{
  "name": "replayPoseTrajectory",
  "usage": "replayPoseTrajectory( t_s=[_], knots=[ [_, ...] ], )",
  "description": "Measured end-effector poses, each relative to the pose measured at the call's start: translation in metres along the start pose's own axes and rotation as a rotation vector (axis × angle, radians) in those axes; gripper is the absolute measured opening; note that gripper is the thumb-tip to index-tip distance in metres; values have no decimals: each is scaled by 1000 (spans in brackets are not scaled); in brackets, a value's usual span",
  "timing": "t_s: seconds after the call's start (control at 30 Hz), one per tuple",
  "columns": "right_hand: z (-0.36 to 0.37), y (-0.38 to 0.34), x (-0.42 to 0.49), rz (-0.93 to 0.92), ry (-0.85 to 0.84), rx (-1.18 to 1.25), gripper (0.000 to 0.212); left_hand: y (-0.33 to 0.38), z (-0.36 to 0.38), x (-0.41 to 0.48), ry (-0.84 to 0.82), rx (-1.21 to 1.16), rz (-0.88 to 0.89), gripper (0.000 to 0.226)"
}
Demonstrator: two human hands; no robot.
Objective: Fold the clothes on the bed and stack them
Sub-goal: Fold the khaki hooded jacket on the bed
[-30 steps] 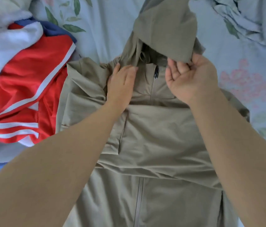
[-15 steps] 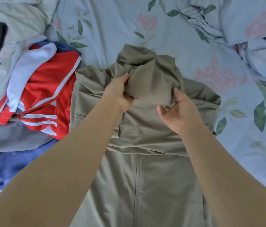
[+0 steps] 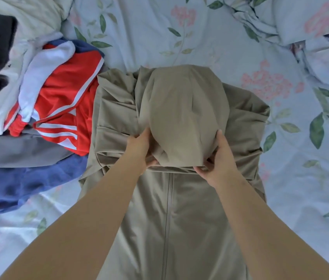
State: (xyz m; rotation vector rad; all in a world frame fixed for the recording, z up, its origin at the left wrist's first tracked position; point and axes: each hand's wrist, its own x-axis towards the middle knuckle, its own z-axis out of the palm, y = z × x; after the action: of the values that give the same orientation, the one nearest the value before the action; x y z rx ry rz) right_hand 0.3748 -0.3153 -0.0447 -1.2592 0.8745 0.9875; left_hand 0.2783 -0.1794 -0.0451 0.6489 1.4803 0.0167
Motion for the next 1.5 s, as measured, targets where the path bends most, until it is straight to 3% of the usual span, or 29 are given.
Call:
replayPoseTrajectory(
  t_s=[0.1, 0.27, 0.33, 0.43, 0.47, 0.57, 0.63, 0.73, 0.87, 0.93, 1.0, 1.1, 1.23, 1.3, 1.4, 1.5],
  knots=[
    [16, -3, -3, -30, 74, -102, 60, 0, 13, 7, 52, -20, 60, 45],
    [22, -6, 0, 69, 56, -110, 17, 2, 10, 5, -75, -162, -141, 33],
    [16, -10, 0, 85, -70, 104, 8, 6, 1, -1, -182, -355, -93, 39],
    [-6, -9, 2, 9, -330, 399, 22, 4, -19, -12, -350, -554, 28, 45],
    [-14, -4, 3, 18, -328, 332, 23, 0, -25, -13, -316, -509, 17, 39],
    [-31, 13, 9, 83, -8, -56, 18, -14, -34, -9, -110, -222, -72, 16],
    [-33, 14, 14, 50, 96, 1, 33, -16, -30, -10, -85, -145, -71, 30],
    [-16, 6, 11, -52, 80, -72, 49, -13, -13, -8, -7, 5, 13, 53],
    [14, 5, 13, -183, 55, -412, 34, -12, 8, 4, 61, 63, 57, 39],
    [22, 4, 12, -179, -17, -367, 27, -4, 8, -2, -4, -72, 9, 24],
    [21, -3, 8, -169, -177, -113, 12, 2, -3, -10, -149, -193, 60, 25],
    [1, -5, 4, -168, -365, 201, 26, -3, -36, -11, -341, -258, 112, 26],
    [-39, 18, 6, -65, -137, -33, 37, -28, -65, -3, -90, -169, -92, 23],
    [-45, 21, 6, -5, -47, -52, 27, -32, -57, -6, -68, -221, -158, 12],
    [-28, 18, 0, 19, -73, -145, 24, -31, -34, -9, -65, -64, -140, 51],
    [-7, 21, -1, -16, -108, -170, 12, -33, -13, -8, -35, -55, -56, 35]
  ],
)
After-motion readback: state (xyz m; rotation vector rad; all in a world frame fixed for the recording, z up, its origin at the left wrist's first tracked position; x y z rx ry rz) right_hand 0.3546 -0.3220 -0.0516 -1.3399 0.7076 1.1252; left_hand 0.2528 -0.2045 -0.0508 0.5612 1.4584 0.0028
